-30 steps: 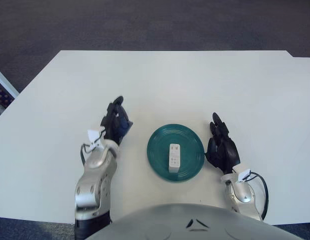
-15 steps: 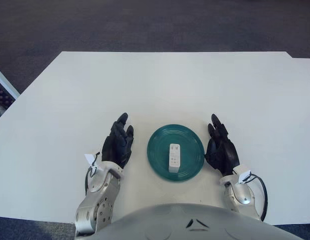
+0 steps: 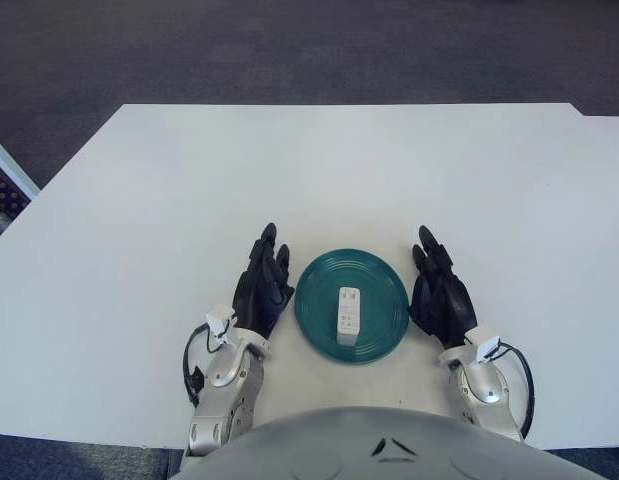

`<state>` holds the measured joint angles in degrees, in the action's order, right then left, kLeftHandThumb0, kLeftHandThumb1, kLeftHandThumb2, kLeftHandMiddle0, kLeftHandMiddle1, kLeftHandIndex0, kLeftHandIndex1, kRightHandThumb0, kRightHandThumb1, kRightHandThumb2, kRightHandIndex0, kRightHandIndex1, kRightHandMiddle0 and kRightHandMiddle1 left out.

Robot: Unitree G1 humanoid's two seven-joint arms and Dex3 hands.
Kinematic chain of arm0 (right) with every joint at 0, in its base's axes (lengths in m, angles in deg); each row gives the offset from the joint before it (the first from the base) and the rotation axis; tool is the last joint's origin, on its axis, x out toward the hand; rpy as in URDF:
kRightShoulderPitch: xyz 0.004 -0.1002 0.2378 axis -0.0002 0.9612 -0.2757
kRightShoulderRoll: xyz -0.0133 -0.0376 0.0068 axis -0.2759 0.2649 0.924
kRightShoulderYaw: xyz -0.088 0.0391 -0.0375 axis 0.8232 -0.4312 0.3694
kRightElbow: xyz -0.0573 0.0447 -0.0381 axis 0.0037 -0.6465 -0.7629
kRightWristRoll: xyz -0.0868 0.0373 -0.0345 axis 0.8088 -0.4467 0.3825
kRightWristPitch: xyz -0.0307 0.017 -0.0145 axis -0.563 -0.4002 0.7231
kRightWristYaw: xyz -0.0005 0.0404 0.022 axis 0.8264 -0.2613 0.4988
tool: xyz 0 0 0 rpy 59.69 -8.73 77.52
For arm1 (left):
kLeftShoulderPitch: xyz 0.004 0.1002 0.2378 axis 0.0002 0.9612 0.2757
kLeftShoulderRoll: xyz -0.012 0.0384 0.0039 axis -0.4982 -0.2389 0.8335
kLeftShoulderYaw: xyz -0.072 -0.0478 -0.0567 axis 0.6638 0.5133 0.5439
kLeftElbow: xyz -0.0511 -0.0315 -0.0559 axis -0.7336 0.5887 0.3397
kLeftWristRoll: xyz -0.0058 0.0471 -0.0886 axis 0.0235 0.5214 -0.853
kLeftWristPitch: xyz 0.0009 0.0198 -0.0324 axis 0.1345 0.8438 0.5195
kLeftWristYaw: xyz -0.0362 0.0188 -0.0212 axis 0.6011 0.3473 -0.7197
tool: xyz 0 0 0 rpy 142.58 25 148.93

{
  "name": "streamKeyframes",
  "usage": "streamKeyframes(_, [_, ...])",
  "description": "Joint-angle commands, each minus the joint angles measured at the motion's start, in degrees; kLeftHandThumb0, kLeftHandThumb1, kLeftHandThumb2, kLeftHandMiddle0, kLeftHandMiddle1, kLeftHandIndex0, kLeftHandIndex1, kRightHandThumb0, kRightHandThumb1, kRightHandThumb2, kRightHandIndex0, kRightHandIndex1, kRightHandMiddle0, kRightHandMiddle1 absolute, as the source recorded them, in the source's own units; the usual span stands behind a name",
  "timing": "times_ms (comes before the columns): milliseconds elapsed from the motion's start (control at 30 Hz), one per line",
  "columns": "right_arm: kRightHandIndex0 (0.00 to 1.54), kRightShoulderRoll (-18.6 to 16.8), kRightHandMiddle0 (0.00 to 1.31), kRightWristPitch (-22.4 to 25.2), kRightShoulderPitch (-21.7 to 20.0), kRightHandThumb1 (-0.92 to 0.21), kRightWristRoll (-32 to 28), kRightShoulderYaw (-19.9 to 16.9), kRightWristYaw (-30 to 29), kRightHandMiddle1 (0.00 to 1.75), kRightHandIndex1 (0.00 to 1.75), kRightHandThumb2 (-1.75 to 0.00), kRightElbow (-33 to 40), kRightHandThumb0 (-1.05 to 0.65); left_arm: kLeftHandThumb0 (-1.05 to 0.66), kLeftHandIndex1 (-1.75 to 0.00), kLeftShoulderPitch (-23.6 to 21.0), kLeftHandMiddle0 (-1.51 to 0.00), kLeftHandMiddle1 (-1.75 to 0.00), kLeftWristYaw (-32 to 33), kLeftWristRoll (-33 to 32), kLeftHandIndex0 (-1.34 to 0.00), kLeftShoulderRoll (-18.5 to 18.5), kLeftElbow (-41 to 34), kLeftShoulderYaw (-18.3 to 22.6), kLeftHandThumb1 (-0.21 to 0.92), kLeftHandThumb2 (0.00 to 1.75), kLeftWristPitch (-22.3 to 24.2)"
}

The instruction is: Put the charger into the plate.

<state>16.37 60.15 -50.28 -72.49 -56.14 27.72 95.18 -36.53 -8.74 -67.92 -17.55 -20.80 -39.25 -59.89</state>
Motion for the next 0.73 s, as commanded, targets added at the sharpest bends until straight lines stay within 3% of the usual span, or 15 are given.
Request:
streamKeyframes(0, [0.0, 0.4, 0.0, 2.06, 0.55, -0.92, -0.95, -0.27, 0.67, 0.02, 0.0, -0.89, -1.92, -1.05, -1.05, -0.01, -0.21, 0.0, 0.0, 1.31, 1.43, -0.03, 2.21, 6.47, 0.92, 0.92, 0.86, -3.82])
streamKeyframes(233, [0.0, 0.42, 0.0, 2.65, 0.41, -0.92, -1.47, -0.35, 1.38, 0.0, 0.0, -0.86, -2.24, -1.05, -1.05, -0.03, -1.91, 0.0, 0.0, 2.6, 3.64, -0.05, 4.08, 10.81, -1.08, 0.92, 0.85, -12.27])
streamKeyframes(500, [0.0, 0.3, 0.0, 2.75, 0.37, -0.92, -1.65, -0.43, 1.35, 0.0, 0.0, -0.85, -2.45, -1.05, -1.05, -0.02, -2.11, 0.0, 0.0, 3.73, 4.95, -0.03, 3.13, 11.38, -2.74, 0.92, 0.85, -14.05])
streamKeyframes(700, [0.0, 0.59, 0.0, 2.72, 0.33, -0.92, -2.02, -0.59, 1.74, 0.0, 0.0, -0.86, -2.57, -1.05, -1.05, -0.01, -1.77, 0.0, 0.0, 4.47, 5.11, 0.0, 2.86, 10.31, -3.64, 0.92, 0.83, -12.89])
